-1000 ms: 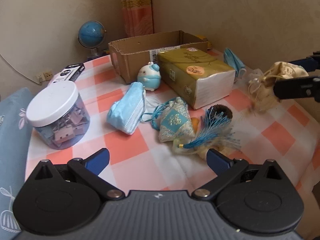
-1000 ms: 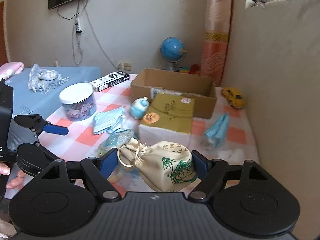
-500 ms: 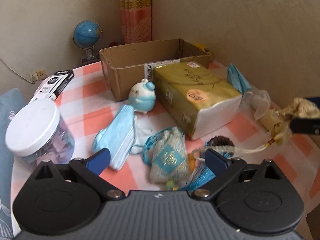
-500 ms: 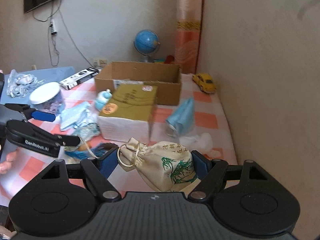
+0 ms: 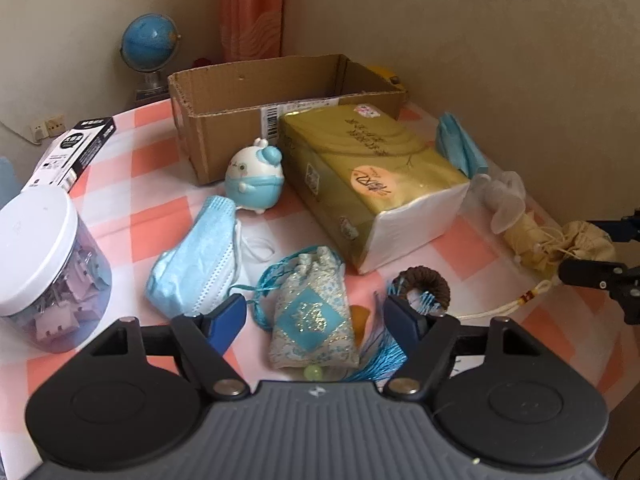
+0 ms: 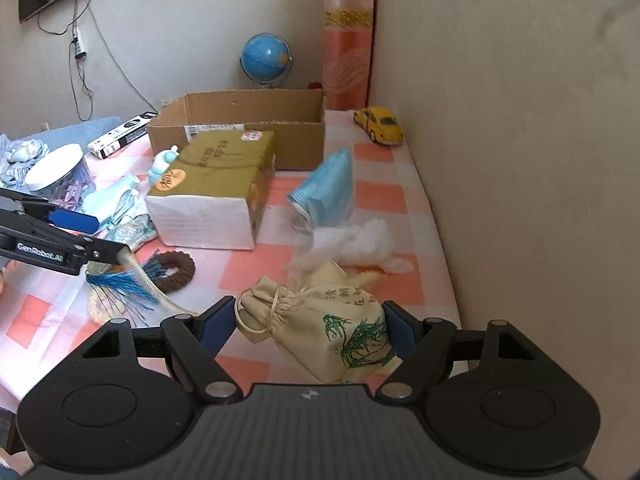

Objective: Organize soft objects
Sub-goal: 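Close the left tool on the light-blue embroidered pouch while the right tool holds the cream pouch, then drop the blue pouch into the box with the left tool while the right tool lifts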

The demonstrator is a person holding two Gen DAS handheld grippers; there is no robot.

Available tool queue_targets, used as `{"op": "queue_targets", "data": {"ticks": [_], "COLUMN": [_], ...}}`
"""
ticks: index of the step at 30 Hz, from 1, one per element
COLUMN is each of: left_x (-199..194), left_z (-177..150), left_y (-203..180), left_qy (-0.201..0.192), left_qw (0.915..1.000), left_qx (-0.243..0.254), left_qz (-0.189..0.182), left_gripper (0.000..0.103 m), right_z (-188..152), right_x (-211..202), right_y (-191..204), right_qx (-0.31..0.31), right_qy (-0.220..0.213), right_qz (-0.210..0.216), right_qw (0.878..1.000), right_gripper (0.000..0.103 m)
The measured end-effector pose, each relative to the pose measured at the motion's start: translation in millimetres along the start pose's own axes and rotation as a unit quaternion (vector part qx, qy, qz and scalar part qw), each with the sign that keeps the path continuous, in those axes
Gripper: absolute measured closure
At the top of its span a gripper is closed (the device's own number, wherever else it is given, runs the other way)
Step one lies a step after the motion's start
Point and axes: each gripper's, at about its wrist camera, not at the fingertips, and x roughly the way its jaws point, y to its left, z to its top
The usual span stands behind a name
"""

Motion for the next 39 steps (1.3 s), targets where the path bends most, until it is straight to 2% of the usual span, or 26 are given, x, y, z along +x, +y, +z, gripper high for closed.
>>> {"op": "queue_targets", "data": {"ticks": [2,4,6,9,10,12,14,17,21,29,39], "left_x": [5.4,10.5,12.9,13.6,12.9,10.3,7.4,4.7,-2.7,-34.3,-81.1], "left_z": [1.1,2.0,2.8,3.8,4.2,5.1,5.9,7.3,10.2,21.9,51.5], "left_y": [-0.1,2.0,5.2,5.0,5.4,6.2,5.9,6.5,8.8,3.3,2.8], "left_qy": [0.008,0.014,0.016,0.016,0.016,0.016,0.013,0.015,0.022,0.014,-0.009], "left_qw": [1.0000,0.9999,0.9996,0.9996,0.9995,0.9993,0.9996,0.9996,0.9990,0.9974,0.9940], "left_qx": [0.001,-0.005,-0.020,-0.018,-0.018,-0.017,-0.008,0.005,0.011,0.061,0.103], "left_qz": [0.005,0.002,-0.014,-0.015,-0.019,-0.028,-0.024,-0.022,-0.037,-0.035,-0.036], "left_gripper": [0.030,0.042,0.044,0.048,0.054,0.060,0.064,0.077,0.078,0.079,0.079], "right_z": [-1.0,-1.3,-0.8,0.4,0.7,1.4,1.7,1.8,1.9,10.1,39.9], "right_x": [-0.1,0.8,1.4,2.1,2.0,1.4,0.6,-0.5,-5.5,-23.3,-56.8], "right_y": [-0.6,3.0,6.2,9.3,9.9,11.1,12.2,12.8,14.9,22.8,26.8], "right_qx": [0.004,-0.001,-0.007,-0.010,-0.011,-0.013,-0.015,-0.015,-0.018,-0.033,-0.050], "right_qy": [-0.001,-0.002,-0.002,-0.002,-0.003,-0.003,-0.003,-0.004,-0.008,-0.027,-0.072], "right_qz": [0.007,0.011,0.013,0.019,0.020,0.022,0.021,0.022,0.023,0.032,0.047], "right_qw": [1.000,1.000,1.000,1.000,1.000,1.000,1.000,1.000,1.000,0.999,0.995], "right_gripper": [0.021,0.021,0.021,0.021,0.021,0.021,0.021,0.021,0.021,0.021,0.021]}}
